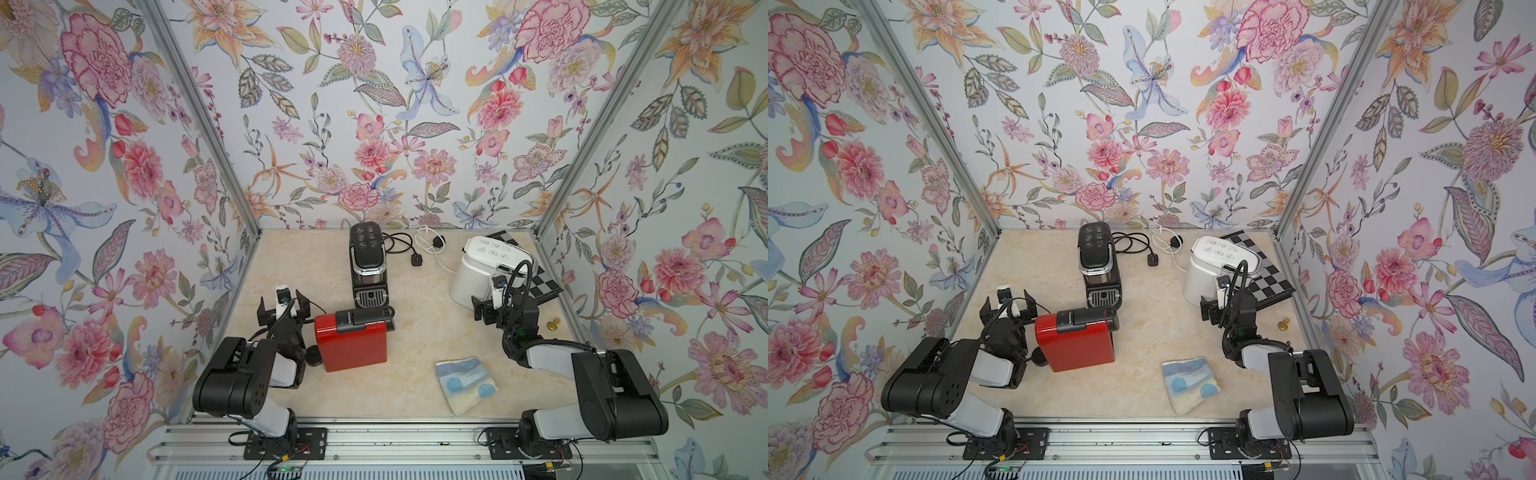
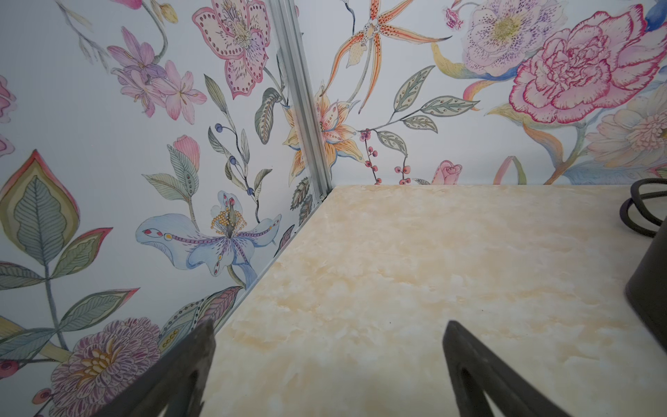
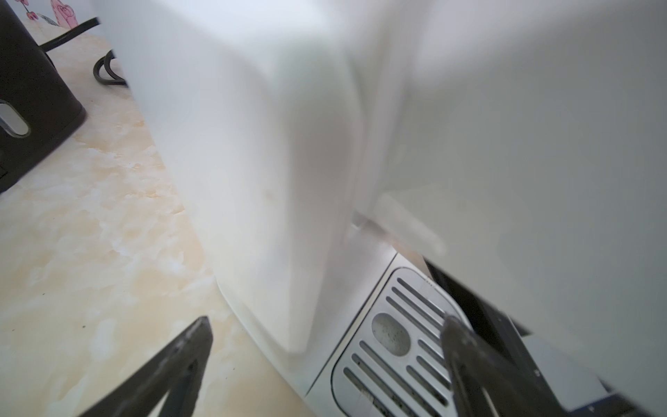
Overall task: Wipe the surface of a coffee machine
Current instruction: Reset both arms
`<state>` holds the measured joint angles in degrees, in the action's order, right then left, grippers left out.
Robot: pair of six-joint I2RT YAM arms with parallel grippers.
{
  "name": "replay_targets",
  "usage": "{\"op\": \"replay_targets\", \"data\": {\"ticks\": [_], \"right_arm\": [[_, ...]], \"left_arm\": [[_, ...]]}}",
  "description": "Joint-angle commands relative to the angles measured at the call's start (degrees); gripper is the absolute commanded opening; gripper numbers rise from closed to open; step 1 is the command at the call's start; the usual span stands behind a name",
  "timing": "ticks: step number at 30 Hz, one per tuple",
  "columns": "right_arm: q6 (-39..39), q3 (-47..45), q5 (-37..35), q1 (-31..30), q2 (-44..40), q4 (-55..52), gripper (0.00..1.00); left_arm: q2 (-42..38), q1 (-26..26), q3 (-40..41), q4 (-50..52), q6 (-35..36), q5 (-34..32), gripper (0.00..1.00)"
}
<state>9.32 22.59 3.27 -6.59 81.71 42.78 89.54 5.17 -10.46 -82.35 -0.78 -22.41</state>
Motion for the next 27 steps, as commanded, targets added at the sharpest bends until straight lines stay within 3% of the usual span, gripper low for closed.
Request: {"op": "replay_targets", "data": {"ticks": [1,7,10,12,15,22,27], "right_arm": [[-0.66,-3.05,1.02,0.56,-2.59,4.95,1.00],[-2.22,-7.62,-4.11,0.81,-4.41,12.35,1.00],[-1.52,-14.99,-6.35,0.60,5.24,36.44,1.00],[-0.21,-15.75,-6.98,-0.25,9.48,42.72,1.00],[-1.27,-13.47,-6.17,0.66,6.38,33.73,1.00],[-1.84,-12.78,-6.16,0.95,6.88,33.50,1.00],[-4.57,-7.26,-5.46,3.24,6.48,22.67,1.00]], "left_arm": [[-0.28,0.35,0.71,-3.35,1.48,1.67,0.99],[-0.27,0.30,0.70,-3.37,1.38,1.67,0.99],[-0.27,0.31,0.72,-3.24,1.39,1.67,0.99],[-0.26,0.31,0.70,-3.27,1.39,1.68,0.99],[-0.30,0.32,0.62,-3.17,1.41,1.66,0.99],[-0.30,0.33,0.61,-3.17,1.39,1.67,0.99],[-0.28,0.32,0.61,-3.08,1.46,1.78,0.99]]}}
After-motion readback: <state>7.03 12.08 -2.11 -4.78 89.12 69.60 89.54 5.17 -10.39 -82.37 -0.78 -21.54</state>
